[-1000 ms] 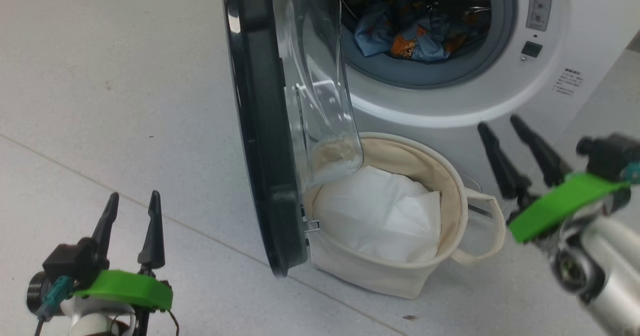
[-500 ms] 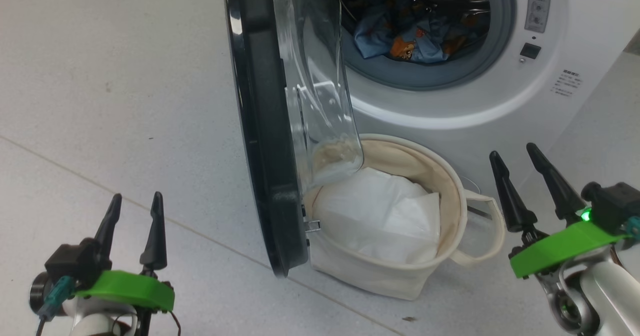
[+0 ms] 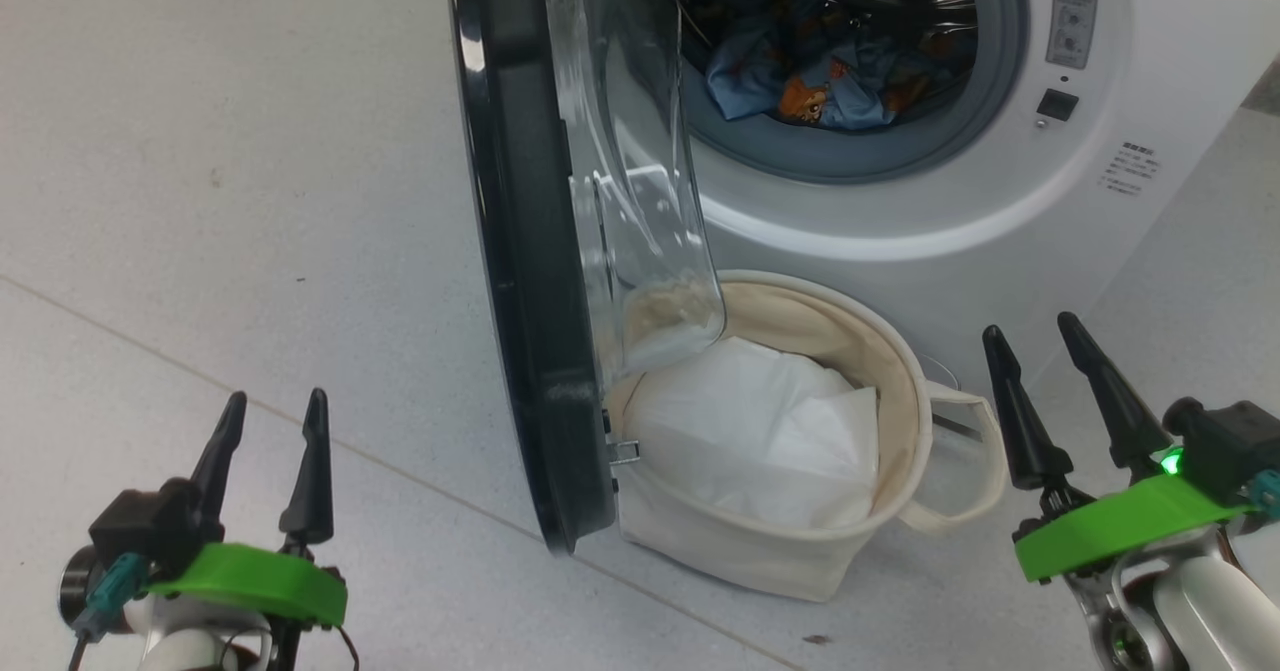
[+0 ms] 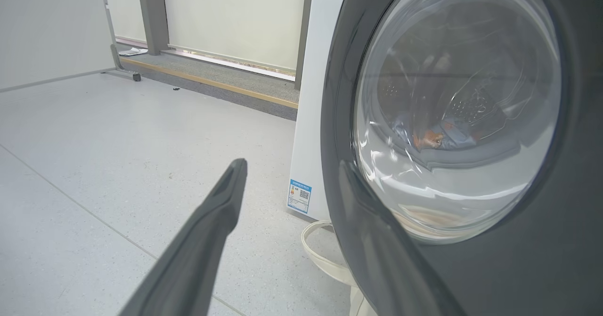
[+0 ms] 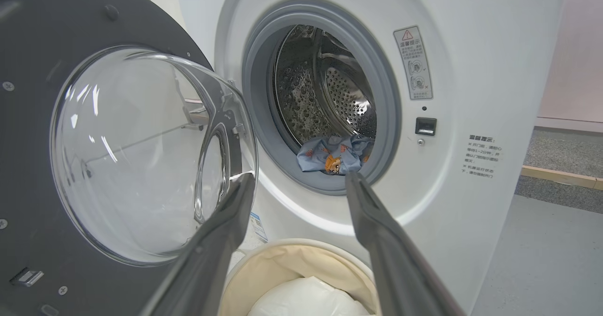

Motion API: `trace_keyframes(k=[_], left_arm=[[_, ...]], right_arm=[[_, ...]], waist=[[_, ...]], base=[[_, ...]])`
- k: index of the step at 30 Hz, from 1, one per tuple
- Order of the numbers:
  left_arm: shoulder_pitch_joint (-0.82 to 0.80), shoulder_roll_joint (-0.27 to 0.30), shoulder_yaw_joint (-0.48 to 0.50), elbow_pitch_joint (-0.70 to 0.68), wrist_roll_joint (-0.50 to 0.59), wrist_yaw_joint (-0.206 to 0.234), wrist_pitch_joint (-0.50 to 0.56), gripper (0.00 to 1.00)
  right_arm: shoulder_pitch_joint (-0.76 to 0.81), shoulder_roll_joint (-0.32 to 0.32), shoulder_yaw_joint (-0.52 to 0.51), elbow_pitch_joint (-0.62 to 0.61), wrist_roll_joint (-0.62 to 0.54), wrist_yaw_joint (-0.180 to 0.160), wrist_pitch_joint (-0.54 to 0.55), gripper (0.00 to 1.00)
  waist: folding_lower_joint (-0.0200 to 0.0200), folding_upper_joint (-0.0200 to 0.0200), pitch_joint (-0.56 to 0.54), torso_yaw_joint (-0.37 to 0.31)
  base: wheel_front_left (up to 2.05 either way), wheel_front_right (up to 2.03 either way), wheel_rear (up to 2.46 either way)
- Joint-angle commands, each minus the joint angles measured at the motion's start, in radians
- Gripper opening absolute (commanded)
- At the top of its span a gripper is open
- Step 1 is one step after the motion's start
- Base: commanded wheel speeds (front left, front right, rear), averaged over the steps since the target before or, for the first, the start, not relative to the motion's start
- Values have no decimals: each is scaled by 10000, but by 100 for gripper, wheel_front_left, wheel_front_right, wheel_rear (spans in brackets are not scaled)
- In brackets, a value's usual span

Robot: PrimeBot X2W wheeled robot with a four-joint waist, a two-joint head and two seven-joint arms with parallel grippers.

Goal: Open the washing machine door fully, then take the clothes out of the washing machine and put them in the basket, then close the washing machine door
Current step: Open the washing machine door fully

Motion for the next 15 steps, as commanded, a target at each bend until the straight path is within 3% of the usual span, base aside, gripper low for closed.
trace_keyframes(k=[1,15], left_arm=[[-341,324,324,-263,-70,-17,-88,100],[-323,305,188,-289,-159,80,-96,100]], right_arm=[[39,-99,-9,-376,-84,75,-125,100],[-108,-162,97,-351,39,75,-126,100]], waist=[[0,0,10,-8],[0,0,47,6]], base=[[0,0,0],[0,0,0]])
